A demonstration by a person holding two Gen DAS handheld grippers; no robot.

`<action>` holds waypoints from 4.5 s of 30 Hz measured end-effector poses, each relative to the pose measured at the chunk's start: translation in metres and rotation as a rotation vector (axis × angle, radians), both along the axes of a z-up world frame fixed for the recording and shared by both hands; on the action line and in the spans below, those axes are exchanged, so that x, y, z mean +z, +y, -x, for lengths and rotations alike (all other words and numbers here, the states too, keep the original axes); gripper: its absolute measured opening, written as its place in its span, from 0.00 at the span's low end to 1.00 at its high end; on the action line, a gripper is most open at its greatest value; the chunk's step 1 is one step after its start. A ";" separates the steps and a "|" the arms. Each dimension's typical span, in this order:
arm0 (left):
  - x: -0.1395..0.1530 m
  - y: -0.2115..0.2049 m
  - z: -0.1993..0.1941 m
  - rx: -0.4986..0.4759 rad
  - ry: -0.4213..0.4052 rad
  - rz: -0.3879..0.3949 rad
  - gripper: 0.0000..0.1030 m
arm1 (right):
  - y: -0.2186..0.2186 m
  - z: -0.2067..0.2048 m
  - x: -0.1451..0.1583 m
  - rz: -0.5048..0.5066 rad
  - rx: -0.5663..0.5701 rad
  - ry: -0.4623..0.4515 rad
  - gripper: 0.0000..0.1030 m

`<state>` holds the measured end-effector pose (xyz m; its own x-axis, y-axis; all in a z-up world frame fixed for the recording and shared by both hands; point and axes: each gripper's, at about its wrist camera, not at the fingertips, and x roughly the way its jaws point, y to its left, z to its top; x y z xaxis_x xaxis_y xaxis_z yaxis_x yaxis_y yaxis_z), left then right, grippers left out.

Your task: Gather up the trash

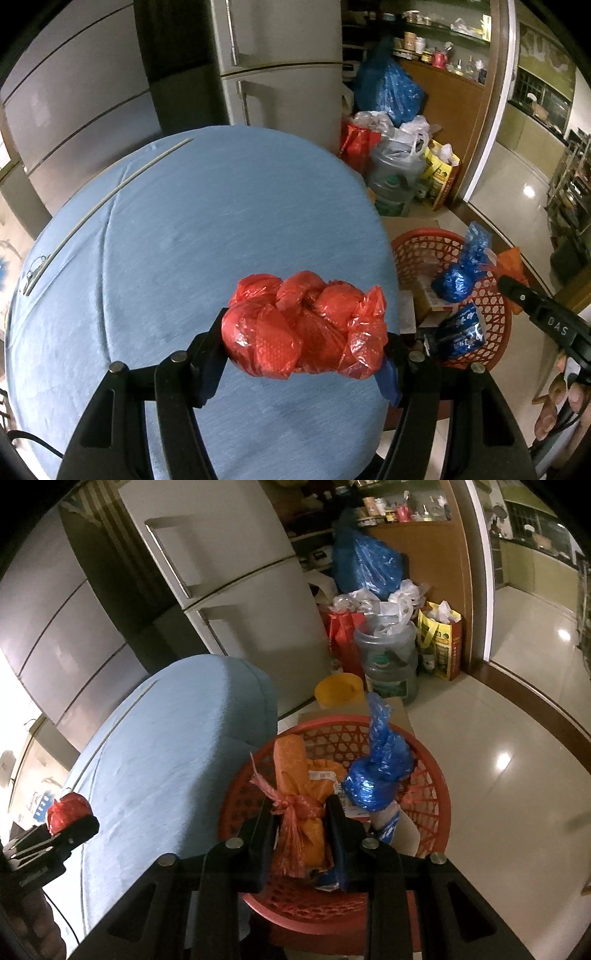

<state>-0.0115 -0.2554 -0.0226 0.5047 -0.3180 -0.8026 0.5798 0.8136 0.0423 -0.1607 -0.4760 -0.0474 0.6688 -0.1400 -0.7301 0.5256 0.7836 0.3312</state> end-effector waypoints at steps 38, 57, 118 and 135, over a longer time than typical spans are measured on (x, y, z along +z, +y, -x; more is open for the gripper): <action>-0.007 -0.070 0.009 -0.173 0.033 -0.022 0.67 | -0.049 0.027 -0.012 -0.045 -0.152 0.010 0.70; -0.041 -0.142 0.012 -0.267 0.176 -0.048 0.70 | -0.065 0.060 0.004 -0.021 -0.202 -0.031 0.70; 0.023 0.044 0.019 0.005 -0.047 0.095 0.86 | 0.083 0.029 0.040 0.196 -0.032 0.042 0.83; 0.022 0.041 0.026 -0.011 -0.062 0.092 0.85 | 0.082 0.033 0.039 0.193 -0.051 0.050 0.83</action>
<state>-0.0376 -0.2144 -0.0002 0.5485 -0.3946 -0.7371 0.5875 0.8092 0.0040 -0.1938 -0.3943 -0.0083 0.6207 -0.3137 -0.7185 0.5784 0.8019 0.1495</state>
